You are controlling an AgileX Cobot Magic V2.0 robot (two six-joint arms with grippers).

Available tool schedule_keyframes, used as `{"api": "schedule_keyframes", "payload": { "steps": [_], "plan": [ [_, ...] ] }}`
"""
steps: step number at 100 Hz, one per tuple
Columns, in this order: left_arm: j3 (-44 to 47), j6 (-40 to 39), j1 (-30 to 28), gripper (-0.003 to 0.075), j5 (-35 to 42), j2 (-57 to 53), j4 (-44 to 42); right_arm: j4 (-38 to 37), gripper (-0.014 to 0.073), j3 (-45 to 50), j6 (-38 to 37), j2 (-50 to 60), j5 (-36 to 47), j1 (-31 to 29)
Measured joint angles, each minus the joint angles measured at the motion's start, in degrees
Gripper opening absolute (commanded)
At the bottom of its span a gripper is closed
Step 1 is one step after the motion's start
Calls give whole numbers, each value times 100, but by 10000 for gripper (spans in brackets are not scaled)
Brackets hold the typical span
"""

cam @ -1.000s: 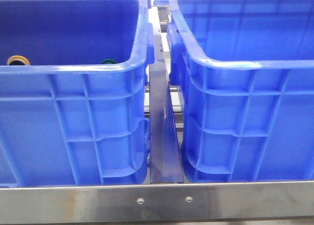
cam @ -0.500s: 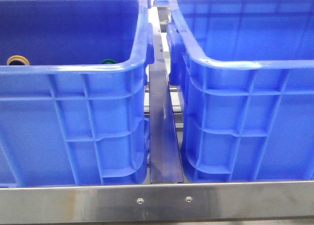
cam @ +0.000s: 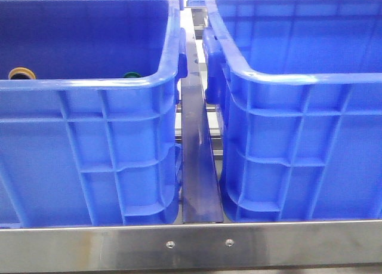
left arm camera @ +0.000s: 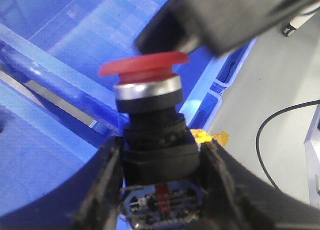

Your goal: Pick red and yellow buttons and place in box

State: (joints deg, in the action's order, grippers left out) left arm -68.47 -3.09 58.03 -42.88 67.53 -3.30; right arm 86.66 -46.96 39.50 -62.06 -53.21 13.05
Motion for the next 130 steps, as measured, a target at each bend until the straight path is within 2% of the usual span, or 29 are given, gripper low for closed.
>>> {"api": "schedule_keyframes", "payload": {
  "steps": [24,31,38,57,64,72,79,86,94,101,107,130],
  "plan": [
    [0,0,0,-20,0,0,11,37,643,-458,166,-556,60,496],
    [0,0,0,-20,0,0,11,49,612,-539,175,-678,60,611],
    [0,0,0,-20,0,0,11,60,528,-571,188,-767,60,673],
    [0,0,0,-20,-12,0,11,60,183,-571,188,-871,-1,699],
    [0,0,0,-20,-24,0,11,60,120,-571,188,-871,-4,699],
    [0,0,0,-12,-22,0,21,50,110,-571,191,-880,-14,699],
    [0,0,0,59,-22,0,21,50,110,-571,191,-880,-14,699],
    [0,0,0,195,-22,0,21,50,110,-571,191,-880,-14,699],
    [0,0,0,384,-22,0,21,50,110,-571,211,-880,-24,699],
    [0,0,0,491,-22,0,21,50,110,-571,225,-880,-36,699],
    [0,0,0,522,-22,0,21,50,110,-571,246,-880,-36,699],
    [0,-309,-35,510,-22,0,-103,27,110,-571,468,-880,140,608]
  ]
}}
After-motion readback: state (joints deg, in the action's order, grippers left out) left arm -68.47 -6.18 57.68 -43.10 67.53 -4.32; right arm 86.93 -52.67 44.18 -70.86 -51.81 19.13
